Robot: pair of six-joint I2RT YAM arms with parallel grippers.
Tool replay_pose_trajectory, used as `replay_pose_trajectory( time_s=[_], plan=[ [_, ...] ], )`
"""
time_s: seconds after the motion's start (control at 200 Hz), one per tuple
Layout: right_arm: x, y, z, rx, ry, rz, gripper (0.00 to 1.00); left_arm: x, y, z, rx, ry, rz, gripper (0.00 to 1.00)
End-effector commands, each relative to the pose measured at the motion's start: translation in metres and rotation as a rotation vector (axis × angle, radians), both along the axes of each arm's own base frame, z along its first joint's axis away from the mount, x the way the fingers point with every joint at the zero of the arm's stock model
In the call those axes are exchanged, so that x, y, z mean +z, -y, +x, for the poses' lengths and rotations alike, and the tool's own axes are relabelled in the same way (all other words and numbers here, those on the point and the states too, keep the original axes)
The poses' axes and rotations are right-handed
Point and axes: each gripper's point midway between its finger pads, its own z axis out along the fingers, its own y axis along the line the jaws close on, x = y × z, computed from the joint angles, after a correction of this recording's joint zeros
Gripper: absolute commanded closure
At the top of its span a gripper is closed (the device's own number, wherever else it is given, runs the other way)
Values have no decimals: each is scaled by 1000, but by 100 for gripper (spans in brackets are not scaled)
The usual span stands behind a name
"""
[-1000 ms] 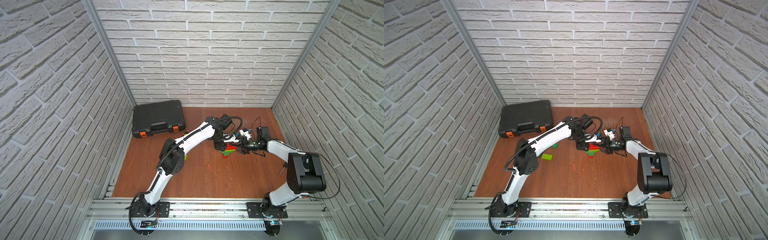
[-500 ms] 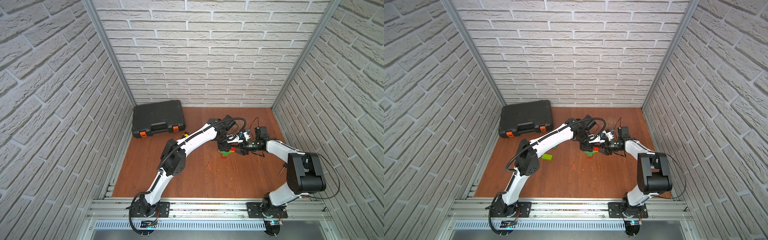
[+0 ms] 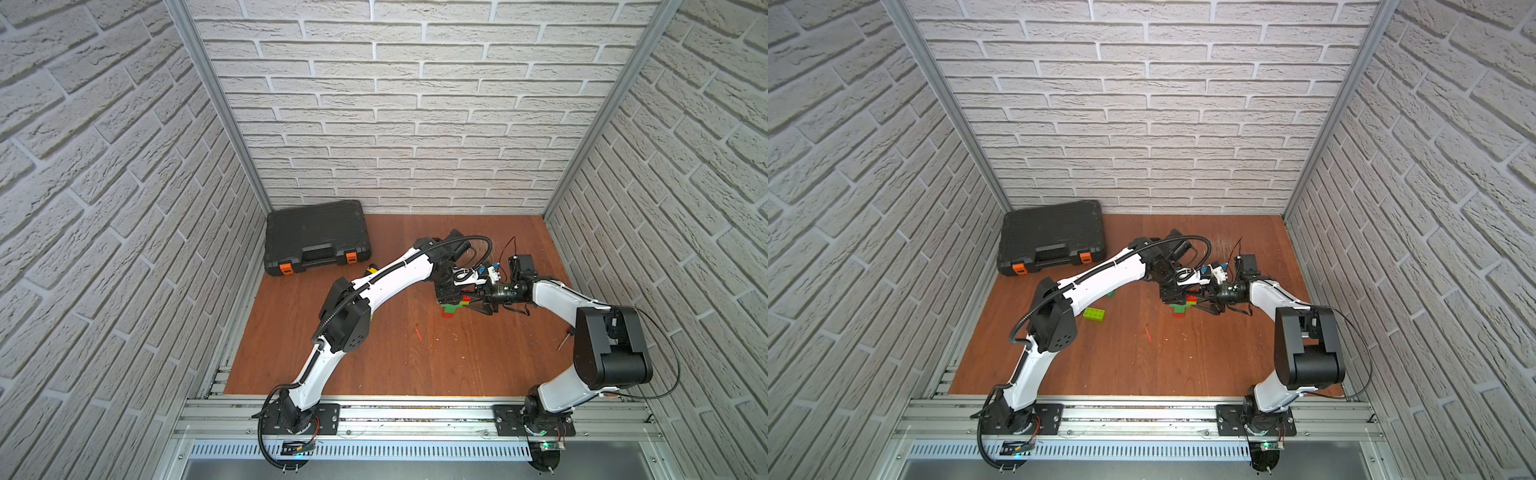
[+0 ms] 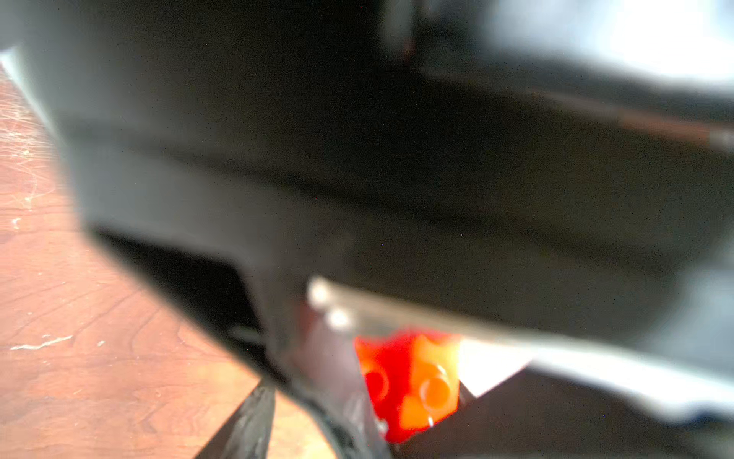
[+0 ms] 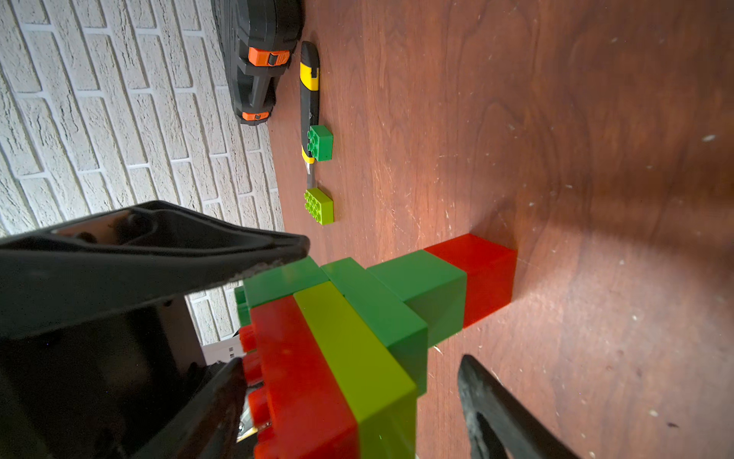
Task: Assemble a spoon with lego
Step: Assemble the lego brick with the lego brick.
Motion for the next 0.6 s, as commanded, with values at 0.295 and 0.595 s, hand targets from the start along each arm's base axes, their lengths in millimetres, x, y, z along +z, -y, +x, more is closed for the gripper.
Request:
replay_pose_trajectory(
  time_s=[0.295, 0.595],
  plan=[
    [7, 4, -5, -15, -6, -66, 14, 35, -8, 6, 18, 49, -63, 25],
    [28, 4, -4, -15, 35, -41, 12, 67, -14, 7, 41, 92, -127, 23]
  ],
)
